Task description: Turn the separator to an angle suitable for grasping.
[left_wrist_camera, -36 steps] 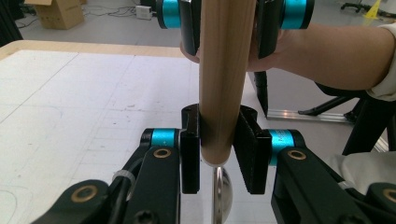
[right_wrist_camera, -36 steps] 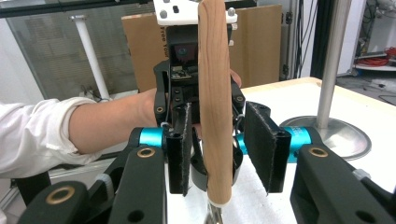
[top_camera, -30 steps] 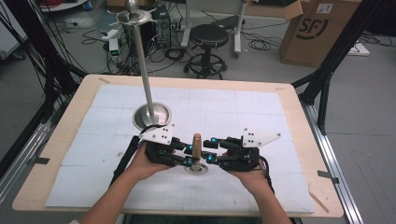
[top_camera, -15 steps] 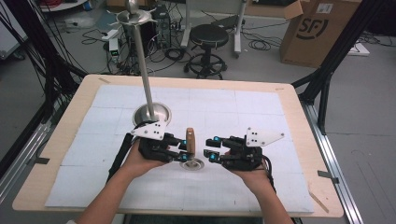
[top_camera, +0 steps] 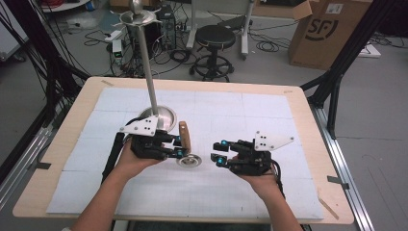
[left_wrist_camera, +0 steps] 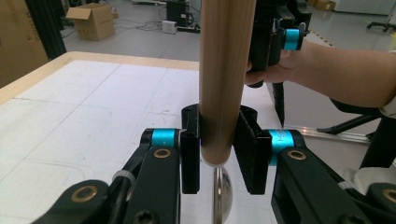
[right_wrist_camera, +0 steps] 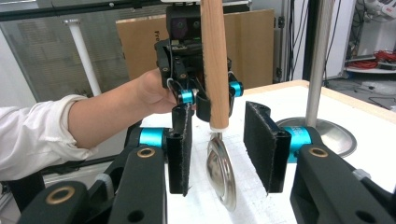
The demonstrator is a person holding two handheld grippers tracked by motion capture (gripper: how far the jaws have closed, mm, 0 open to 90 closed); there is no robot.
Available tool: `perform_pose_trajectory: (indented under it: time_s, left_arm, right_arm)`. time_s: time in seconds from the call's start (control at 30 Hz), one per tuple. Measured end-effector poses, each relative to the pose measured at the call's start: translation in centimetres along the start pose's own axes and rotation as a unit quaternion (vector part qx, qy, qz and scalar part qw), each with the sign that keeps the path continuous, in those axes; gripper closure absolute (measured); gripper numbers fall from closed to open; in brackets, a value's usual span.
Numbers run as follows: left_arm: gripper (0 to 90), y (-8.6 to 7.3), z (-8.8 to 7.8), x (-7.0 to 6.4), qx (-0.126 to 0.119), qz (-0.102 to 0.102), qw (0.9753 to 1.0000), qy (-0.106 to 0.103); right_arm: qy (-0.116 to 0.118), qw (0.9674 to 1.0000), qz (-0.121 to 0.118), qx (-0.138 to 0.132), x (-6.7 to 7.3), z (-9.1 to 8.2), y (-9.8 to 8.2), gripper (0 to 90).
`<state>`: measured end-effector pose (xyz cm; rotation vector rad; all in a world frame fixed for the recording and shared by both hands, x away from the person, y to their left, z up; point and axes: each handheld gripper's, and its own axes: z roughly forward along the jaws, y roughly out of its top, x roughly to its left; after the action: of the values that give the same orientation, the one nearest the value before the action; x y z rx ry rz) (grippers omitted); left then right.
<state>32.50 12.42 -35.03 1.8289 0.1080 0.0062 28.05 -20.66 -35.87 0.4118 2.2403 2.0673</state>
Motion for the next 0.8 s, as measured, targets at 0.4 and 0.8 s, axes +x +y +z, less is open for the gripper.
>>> perform_pose_trajectory:
  time_s: [0.4, 0.8]
  left_arm:
    - [72.9, 0.0, 1.5, -0.5, 0.019, 0.003, 0.9996, -0.021]
    - [72.9, -0.1, 2.4, -0.8, 0.027, 0.006, 0.9989, -0.037]
  right_arm:
    - [0.001, 1.0000, 0.000, 0.001, 0.0, 0.2, -0.1, 61.5]
    - [0.003, 1.0000, 0.001, 0.002, 0.0, 0.3, -0.1, 61.5]
